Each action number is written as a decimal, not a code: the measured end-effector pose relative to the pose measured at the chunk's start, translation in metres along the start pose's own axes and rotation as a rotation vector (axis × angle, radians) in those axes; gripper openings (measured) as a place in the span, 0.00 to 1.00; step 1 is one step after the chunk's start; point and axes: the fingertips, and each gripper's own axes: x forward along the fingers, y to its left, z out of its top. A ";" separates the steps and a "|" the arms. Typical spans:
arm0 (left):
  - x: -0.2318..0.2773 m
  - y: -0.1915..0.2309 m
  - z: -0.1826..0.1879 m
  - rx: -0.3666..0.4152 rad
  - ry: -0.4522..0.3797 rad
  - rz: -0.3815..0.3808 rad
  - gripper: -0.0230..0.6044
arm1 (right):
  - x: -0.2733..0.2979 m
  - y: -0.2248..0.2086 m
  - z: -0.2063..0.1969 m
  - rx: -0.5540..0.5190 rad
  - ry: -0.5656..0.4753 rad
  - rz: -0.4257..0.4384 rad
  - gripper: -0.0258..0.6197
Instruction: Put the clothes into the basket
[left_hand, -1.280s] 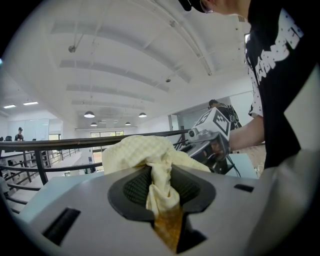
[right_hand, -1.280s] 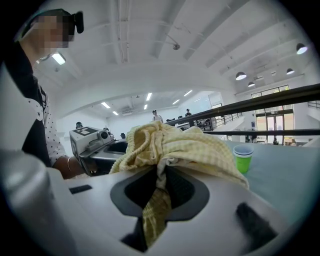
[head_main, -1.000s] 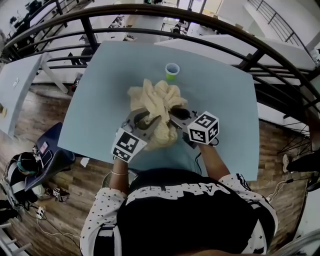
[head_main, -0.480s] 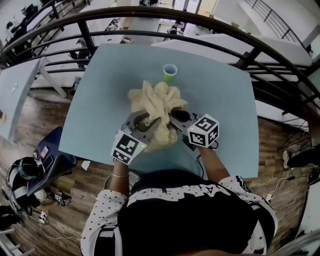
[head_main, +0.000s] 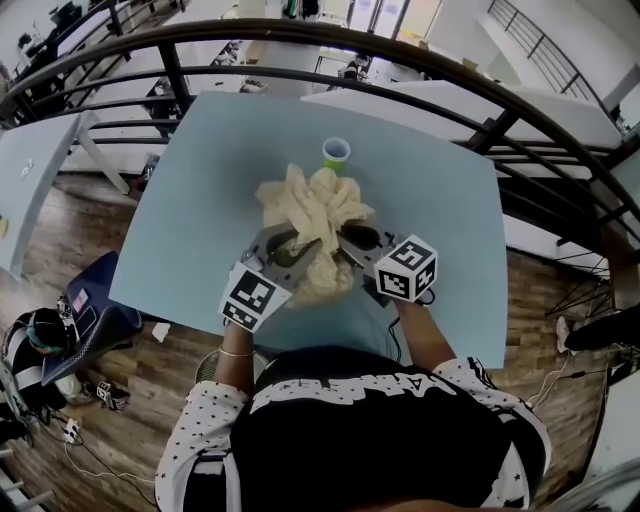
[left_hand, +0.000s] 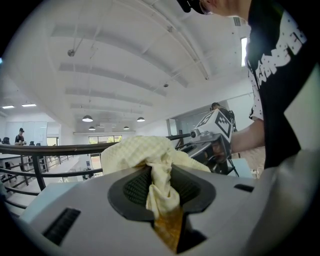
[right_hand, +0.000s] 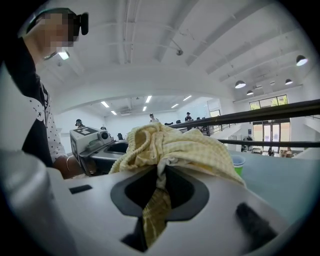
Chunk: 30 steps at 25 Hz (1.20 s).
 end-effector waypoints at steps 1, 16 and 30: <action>0.001 -0.001 0.001 0.001 0.002 0.005 0.23 | -0.002 -0.001 0.000 0.001 -0.001 0.004 0.14; 0.022 -0.050 0.016 0.003 0.023 0.040 0.23 | -0.054 -0.003 -0.009 -0.015 -0.012 0.051 0.14; 0.028 -0.087 0.026 0.015 0.043 0.089 0.23 | -0.089 0.004 -0.017 -0.019 -0.038 0.091 0.14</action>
